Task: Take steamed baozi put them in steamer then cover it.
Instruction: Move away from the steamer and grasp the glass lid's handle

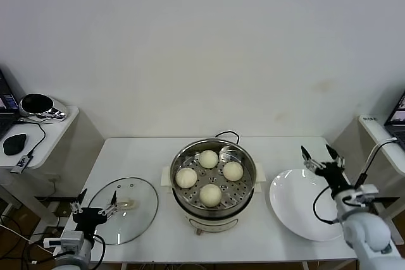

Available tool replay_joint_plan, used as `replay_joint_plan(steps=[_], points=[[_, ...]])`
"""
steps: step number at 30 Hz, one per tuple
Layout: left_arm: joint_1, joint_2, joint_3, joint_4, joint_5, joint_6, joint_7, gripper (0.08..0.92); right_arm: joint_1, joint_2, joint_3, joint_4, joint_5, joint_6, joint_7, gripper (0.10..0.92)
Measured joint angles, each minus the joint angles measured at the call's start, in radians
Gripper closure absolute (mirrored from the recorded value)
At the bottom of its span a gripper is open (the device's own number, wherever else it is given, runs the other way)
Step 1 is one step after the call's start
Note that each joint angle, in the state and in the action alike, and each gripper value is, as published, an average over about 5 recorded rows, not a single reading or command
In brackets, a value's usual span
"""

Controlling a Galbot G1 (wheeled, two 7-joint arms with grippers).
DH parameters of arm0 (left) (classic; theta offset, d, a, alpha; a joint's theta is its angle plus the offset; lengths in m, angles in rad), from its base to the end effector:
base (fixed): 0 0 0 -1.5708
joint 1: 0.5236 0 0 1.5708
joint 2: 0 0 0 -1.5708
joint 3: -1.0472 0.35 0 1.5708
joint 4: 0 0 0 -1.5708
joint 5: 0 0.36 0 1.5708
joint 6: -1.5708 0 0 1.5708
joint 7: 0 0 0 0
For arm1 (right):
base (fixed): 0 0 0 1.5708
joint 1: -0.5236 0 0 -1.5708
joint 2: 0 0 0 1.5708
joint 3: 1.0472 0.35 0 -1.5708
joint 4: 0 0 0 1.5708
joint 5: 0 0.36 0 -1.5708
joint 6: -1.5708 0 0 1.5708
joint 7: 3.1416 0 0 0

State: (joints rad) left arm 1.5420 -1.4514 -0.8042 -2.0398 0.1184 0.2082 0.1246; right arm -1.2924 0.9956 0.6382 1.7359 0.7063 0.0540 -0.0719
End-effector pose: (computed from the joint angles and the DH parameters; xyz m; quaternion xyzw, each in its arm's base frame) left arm 0.1883 0.1106 -0.3009 0.0528 -0.9786 -0.1571 0.1219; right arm 0.2883 -0.1923 -0.3009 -0.0303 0.9977 0.0601 0.0070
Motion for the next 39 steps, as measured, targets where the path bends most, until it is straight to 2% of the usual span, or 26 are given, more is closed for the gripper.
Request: replay_joint_plan(steps=[7,13,21,39], points=[[0.038,0.023,0.010,0.030,0.336,-0.171,-0.069,0.177,-0.048,0.067,0.033,0.003,-0.005,0.021,0.025,0.203],[0.088,0.041,0.047,0.063,0.611,-0.253,-0.187,0.177,-0.070,0.092,0.038,-0.004,-0.016,0.039,0.033,0.203],[0.108,0.045,0.103,0.112,0.852,-0.275,-0.298,0.177,-0.081,0.120,0.036,-0.005,-0.036,0.055,0.042,0.203],[0.050,0.012,0.140,0.256,1.133,-0.215,-0.366,0.177,-0.089,0.169,0.038,-0.016,-0.095,0.085,0.053,0.203]])
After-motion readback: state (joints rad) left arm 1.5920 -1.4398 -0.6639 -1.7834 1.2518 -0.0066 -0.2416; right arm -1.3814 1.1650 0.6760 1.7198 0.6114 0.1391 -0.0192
